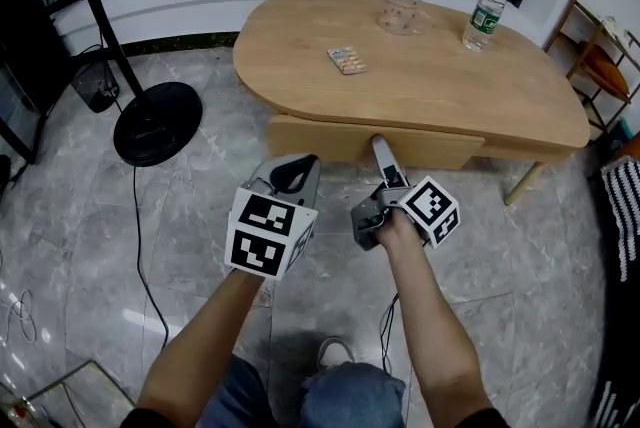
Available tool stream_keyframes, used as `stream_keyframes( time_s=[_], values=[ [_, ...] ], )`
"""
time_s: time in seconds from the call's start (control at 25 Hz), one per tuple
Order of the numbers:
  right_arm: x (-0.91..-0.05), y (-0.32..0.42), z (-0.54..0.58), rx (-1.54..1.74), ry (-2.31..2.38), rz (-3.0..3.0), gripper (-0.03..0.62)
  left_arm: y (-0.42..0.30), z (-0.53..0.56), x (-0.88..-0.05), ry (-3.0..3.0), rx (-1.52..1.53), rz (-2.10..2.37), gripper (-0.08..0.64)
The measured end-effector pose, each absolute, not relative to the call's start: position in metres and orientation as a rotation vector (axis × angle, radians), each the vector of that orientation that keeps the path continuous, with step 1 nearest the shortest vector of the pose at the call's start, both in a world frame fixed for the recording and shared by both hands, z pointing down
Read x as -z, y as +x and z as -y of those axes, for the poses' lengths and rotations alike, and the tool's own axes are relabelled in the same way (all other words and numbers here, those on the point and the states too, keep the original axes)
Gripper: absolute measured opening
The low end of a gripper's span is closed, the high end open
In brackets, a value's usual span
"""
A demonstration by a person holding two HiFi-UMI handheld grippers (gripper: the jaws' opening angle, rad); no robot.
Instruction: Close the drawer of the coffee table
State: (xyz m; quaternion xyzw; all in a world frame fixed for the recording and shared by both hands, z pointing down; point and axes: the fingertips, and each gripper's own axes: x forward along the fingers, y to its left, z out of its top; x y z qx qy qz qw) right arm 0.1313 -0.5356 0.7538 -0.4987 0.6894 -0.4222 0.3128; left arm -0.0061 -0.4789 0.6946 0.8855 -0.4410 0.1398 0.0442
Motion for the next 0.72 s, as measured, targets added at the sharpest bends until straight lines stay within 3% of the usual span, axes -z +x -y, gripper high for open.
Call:
stream_keyframes(
  time_s=[0.6, 0.72],
  values=[
    [-0.755, 0.135, 0.569, 1.127, -1.306, -1.836, 0.499, -0.005, 0.499, -0.696, 2.689, -0.441, 1.369, 0.009],
    [-0.755, 0.135, 0.562, 1.139, -1.343, -1.863, 0.456, -0.002, 0.496, -0.688, 2.697, -0.449, 1.361, 0.009]
  ],
)
